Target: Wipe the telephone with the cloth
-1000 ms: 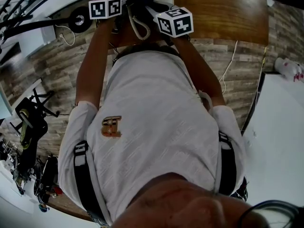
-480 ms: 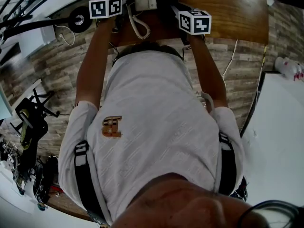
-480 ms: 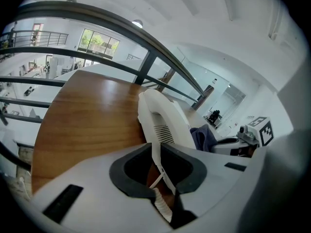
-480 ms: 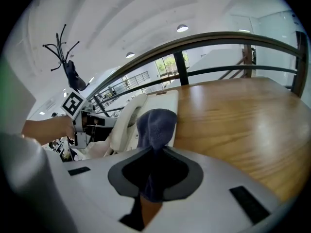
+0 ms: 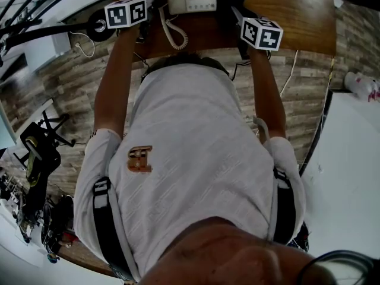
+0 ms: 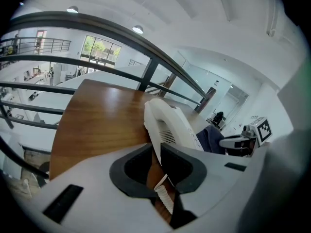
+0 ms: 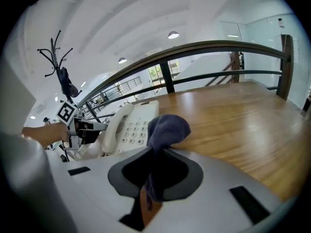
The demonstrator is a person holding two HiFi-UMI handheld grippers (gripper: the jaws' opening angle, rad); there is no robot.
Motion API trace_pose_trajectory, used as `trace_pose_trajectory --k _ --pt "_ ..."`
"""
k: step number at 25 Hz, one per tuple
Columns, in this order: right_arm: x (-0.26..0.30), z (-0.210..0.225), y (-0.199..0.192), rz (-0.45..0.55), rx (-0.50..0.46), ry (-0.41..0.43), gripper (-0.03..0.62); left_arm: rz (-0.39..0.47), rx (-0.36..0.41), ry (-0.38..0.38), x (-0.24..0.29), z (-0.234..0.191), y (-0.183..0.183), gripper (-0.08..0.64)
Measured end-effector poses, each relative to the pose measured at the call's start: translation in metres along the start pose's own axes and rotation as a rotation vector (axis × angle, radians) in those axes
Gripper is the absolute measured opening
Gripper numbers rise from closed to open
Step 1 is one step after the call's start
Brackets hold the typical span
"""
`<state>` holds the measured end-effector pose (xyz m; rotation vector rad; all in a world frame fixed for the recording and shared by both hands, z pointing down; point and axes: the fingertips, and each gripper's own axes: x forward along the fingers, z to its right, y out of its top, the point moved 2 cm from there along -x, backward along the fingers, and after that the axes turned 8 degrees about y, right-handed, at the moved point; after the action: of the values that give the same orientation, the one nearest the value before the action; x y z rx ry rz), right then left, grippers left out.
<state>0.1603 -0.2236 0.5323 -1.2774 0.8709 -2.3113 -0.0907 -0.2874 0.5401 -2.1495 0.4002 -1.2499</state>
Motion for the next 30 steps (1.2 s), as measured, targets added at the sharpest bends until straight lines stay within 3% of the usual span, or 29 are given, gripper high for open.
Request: trace_pose_trajectory --k 4,11,24,30 --pt "-0.016 -0.009 0.023 0.070 -0.039 0.023 0.060 0.090 -0.011 -0.005 -0.022 0.003 0.016 0.067" --pt "-0.038 -0.061 0.080 0.266 -0.133 0.167 0.060 0.381 0.022 -0.086 -0.076 0.046 0.070 0.057" --pt "-0.084 -0.164 0.169 0.603 -0.389 0.378 0.060 0.762 0.340 -0.152 -0.167 0.127 0.149 0.031" --pt "-0.103 -0.199 0.179 0.717 -0.500 0.423 0.060 0.855 0.386 -0.195 -0.193 0.147 0.160 0.025"
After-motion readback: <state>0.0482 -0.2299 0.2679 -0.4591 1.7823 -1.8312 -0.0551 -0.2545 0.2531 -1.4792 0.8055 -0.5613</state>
